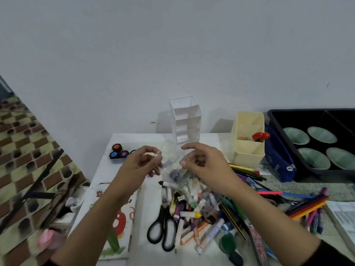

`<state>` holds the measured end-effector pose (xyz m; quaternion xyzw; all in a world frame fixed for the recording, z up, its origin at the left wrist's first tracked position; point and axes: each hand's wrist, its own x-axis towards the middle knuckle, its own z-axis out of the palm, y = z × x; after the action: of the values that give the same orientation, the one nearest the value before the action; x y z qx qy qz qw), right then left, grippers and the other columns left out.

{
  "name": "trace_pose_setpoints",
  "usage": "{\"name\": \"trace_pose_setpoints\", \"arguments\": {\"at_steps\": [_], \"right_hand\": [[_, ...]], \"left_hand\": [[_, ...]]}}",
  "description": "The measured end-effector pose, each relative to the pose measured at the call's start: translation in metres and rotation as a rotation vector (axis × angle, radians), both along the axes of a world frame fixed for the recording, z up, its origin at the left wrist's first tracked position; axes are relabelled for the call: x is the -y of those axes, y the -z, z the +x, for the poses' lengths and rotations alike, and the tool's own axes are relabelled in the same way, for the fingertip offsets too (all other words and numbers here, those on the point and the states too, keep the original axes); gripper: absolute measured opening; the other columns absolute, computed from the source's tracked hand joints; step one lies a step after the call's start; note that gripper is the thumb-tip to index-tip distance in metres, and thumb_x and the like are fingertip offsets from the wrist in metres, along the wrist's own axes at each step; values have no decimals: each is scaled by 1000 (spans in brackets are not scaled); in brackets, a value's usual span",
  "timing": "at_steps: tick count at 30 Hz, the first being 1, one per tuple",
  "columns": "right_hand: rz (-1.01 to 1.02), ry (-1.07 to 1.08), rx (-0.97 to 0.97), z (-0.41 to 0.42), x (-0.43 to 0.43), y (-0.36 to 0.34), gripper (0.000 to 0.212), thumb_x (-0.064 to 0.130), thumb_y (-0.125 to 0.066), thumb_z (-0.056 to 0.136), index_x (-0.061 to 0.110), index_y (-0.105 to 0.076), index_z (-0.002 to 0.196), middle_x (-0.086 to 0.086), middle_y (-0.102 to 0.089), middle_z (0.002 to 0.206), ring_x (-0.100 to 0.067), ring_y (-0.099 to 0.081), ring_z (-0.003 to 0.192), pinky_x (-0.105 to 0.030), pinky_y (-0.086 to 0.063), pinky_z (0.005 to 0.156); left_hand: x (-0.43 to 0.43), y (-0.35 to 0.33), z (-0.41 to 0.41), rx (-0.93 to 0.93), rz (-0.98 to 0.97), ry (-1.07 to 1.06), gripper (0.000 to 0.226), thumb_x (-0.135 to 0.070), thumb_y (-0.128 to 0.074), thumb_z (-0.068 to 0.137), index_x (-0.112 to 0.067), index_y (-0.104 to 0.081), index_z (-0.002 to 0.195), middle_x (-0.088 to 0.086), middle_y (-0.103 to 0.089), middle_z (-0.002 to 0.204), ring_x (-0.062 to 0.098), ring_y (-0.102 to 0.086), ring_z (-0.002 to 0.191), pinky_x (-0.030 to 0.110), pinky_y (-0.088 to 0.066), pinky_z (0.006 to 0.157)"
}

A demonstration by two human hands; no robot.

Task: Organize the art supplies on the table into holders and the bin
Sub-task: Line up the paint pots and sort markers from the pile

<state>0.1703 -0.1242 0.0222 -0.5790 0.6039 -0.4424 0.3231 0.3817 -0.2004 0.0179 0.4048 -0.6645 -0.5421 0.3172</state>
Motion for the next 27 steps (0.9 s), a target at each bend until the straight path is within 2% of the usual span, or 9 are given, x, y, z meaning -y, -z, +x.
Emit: {"name": "trace_pose_setpoints", "arguments": {"at_steps": [5, 8, 11, 15, 20, 22, 24, 26, 27], "right_hand": [[193, -53, -76, 14, 19, 7, 35, 34, -72, 91, 29, -64, 124, 5, -70, 89, -14, -69, 79, -24, -51, 68], [198, 21, -87, 19, 27, 16, 23, 40, -73, 89, 29, -70, 110, 4, -70, 86, -15, -68, 74, -23, -49, 65], [168, 125, 134, 26, 35, 21, 13, 25, -78, 87, 18, -75, 98, -6, -68, 85, -18, -66, 65, -22, -51, 63], [206, 169, 506, 36, 45, 27, 21, 6, -79, 83, 2, -72, 103, -11, -64, 79, -17, -59, 61, -25, -51, 59], [227, 182, 715, 40, 54, 37, 26, -4, -71, 86, 1, -70, 111, -17, -67, 89, -26, -66, 84, -38, -53, 88], [203, 202, 704, 40, 57, 39, 24, -6, -69, 87, 2, -71, 110, -19, -68, 94, -27, -66, 87, -36, -54, 86], [148, 235, 592, 41, 59, 42, 22, -4, -71, 87, 5, -73, 106, -19, -71, 99, -31, -68, 91, -36, -55, 86], [77, 255, 478, 44, 61, 43, 20, -3, -73, 86, 10, -74, 101, -14, -73, 100, -31, -71, 97, -37, -56, 89], [41, 257, 442, 46, 61, 43, 19, -3, -73, 86, 11, -74, 98, -10, -73, 98, -28, -72, 97, -36, -56, 89]], "left_hand": [[18, -1, 45, -140, 132, -177, 26, -24, -69, 89, -6, -70, 108, 14, -71, 86, 25, -66, 76, 44, -55, 85], [27, 0, 67, -161, 207, -211, 31, -25, -71, 85, -8, -70, 111, 16, -71, 89, 26, -68, 77, 47, -56, 90], [32, 4, 84, -139, 288, -151, 35, -18, -69, 86, -14, -65, 120, 20, -71, 103, 31, -70, 87, 48, -56, 92], [41, 15, 97, -35, 338, -81, 38, -9, -68, 89, -23, -58, 122, 12, -75, 102, 31, -72, 96, 46, -58, 89], [54, 21, 109, 12, 345, -52, 41, -8, -70, 88, -23, -55, 123, 11, -75, 105, 33, -72, 98, 54, -54, 93], [57, 20, 111, 1, 327, -12, 42, -6, -71, 87, -21, -56, 123, 15, -74, 105, 35, -71, 98, 53, -55, 92], [60, 19, 113, 40, 275, 48, 39, -7, -70, 88, -19, -58, 122, 12, -74, 103, 31, -72, 97, 46, -58, 87], [66, 21, 115, 110, 192, 113, 34, -20, -70, 90, -21, -60, 122, 6, -74, 105, 24, -72, 99, 38, -60, 85], [69, 21, 116, 139, 163, 133, 34, -34, -70, 90, -23, -61, 122, 4, -73, 107, 21, -71, 102, 38, -59, 87]]}}
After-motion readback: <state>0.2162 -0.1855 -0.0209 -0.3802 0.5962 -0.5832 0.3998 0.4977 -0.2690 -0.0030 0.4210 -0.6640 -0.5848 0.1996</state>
